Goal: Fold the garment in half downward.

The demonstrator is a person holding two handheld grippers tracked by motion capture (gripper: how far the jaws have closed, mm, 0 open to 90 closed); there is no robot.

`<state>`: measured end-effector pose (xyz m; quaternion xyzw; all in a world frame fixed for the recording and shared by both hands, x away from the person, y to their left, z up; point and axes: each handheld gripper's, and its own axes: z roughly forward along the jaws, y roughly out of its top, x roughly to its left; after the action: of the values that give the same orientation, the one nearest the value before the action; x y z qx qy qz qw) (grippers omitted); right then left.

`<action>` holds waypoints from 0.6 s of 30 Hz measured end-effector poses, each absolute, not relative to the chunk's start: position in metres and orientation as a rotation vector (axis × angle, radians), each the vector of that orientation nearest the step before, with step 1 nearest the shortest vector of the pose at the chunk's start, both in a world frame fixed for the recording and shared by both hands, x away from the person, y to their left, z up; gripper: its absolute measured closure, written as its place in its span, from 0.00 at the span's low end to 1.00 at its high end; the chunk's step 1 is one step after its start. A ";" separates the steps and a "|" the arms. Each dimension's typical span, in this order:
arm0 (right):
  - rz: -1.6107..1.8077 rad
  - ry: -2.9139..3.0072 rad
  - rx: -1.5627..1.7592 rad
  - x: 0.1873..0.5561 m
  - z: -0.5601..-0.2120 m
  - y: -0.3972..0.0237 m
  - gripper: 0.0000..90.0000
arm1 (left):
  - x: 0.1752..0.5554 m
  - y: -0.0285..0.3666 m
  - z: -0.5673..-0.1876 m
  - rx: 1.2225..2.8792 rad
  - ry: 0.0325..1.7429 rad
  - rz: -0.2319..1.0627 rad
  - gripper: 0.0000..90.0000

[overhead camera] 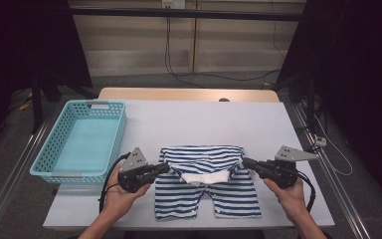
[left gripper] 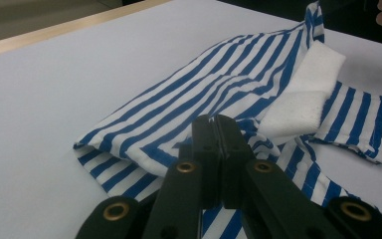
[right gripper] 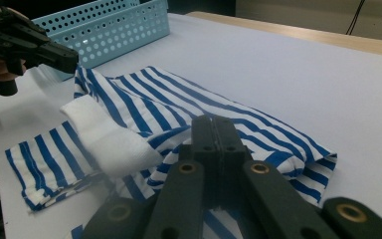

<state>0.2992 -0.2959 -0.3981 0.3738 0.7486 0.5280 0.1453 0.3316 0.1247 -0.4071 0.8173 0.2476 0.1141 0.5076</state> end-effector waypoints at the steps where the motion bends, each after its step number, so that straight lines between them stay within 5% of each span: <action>1: 1.525 2.157 1.074 0.298 -0.398 -0.296 1.00 | 0.331 0.125 -0.407 1.970 0.602 0.274 0.99; 18: 1.496 2.216 1.042 0.276 -0.401 -0.295 1.00 | 0.321 0.127 -0.409 2.005 0.594 0.248 0.99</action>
<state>0.2758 -0.2949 -0.4008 0.3597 0.7651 0.5165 0.1358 0.3205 0.1275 -0.4091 0.8273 0.2451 0.1022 0.4951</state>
